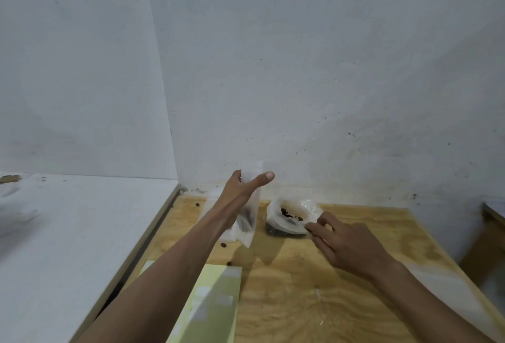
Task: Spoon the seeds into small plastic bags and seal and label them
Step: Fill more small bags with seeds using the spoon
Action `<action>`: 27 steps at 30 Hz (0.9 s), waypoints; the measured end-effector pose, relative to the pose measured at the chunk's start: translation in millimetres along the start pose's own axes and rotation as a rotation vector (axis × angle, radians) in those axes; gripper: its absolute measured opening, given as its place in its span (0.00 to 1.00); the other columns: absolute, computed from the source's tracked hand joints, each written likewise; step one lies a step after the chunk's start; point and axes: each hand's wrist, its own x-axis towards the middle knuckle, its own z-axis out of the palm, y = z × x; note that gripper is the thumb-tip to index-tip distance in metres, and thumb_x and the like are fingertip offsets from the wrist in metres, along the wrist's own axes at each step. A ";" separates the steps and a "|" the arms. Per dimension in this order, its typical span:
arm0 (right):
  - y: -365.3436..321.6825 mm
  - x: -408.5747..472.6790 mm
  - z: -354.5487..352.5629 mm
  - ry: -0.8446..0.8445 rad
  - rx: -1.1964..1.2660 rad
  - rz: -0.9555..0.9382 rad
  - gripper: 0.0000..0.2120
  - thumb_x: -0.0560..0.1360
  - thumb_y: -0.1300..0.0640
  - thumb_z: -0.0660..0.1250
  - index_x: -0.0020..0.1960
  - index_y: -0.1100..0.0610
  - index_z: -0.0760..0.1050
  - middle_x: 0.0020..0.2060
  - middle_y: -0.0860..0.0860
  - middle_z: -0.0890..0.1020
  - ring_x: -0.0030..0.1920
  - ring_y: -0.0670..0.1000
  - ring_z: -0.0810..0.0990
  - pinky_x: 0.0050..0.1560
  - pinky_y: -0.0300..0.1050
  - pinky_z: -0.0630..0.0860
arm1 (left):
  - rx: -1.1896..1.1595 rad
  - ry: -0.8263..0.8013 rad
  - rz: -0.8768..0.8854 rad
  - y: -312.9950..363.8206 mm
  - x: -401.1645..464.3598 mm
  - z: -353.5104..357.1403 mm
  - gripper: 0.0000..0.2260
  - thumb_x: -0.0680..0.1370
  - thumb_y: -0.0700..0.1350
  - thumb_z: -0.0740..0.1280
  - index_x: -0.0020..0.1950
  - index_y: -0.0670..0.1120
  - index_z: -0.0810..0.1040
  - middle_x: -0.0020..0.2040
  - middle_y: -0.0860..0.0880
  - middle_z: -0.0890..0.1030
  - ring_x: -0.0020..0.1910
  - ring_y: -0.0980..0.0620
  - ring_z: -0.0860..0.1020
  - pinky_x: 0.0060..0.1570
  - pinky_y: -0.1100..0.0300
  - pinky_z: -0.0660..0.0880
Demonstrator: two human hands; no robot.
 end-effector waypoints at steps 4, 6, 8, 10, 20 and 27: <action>-5.2 -13.2 7.0 -0.121 0.025 -0.067 0.09 0.75 0.49 0.70 0.54 0.48 0.80 0.45 0.46 0.80 0.23 0.48 0.73 0.23 0.38 0.58 | -0.038 -0.004 0.018 4.1 -3.1 0.1 0.49 0.60 0.72 0.75 0.73 0.48 0.69 0.69 0.49 0.74 0.67 0.46 0.73 0.67 0.45 0.70; -3.8 -15.2 7.7 -0.148 0.012 -0.078 0.12 0.72 0.50 0.73 0.54 0.48 0.80 0.46 0.46 0.80 0.23 0.47 0.73 0.24 0.38 0.57 | -0.037 -0.005 0.021 3.8 -2.3 1.5 0.46 0.64 0.70 0.76 0.74 0.47 0.69 0.69 0.49 0.74 0.66 0.46 0.73 0.65 0.47 0.71; 2.2 -12.6 4.4 -0.138 0.001 -0.080 0.15 0.67 0.54 0.75 0.54 0.49 0.81 0.47 0.47 0.81 0.22 0.47 0.73 0.22 0.38 0.57 | -0.026 0.005 0.023 5.4 -4.1 2.9 0.42 0.67 0.67 0.76 0.74 0.47 0.68 0.69 0.48 0.74 0.66 0.47 0.73 0.61 0.50 0.70; 8.9 -4.7 -1.1 -0.126 0.015 0.022 0.17 0.67 0.58 0.73 0.56 0.50 0.82 0.47 0.46 0.81 0.22 0.46 0.72 0.19 0.37 0.59 | -0.007 0.001 0.034 5.9 -4.7 3.9 0.43 0.66 0.67 0.77 0.74 0.46 0.68 0.69 0.47 0.74 0.64 0.47 0.74 0.58 0.52 0.70; -25.0 91.7 -54.2 -0.103 1.257 0.752 0.10 0.80 0.49 0.68 0.53 0.55 0.83 0.48 0.50 0.86 0.44 0.51 0.87 0.43 0.46 0.83 | 0.008 -0.096 0.057 21.6 -12.8 20.2 0.29 0.77 0.72 0.58 0.62 0.49 0.74 0.60 0.58 0.78 0.53 0.64 0.76 0.57 0.63 0.67; -35.1 106.6 -38.5 -0.010 1.237 0.913 0.05 0.77 0.57 0.72 0.50 0.59 0.83 0.41 0.55 0.87 0.35 0.52 0.85 0.36 0.44 0.81 | -0.034 0.101 0.106 18.8 -10.4 -4.3 0.12 0.85 0.46 0.60 0.53 0.43 0.81 0.43 0.49 0.78 0.40 0.55 0.75 0.39 0.65 0.71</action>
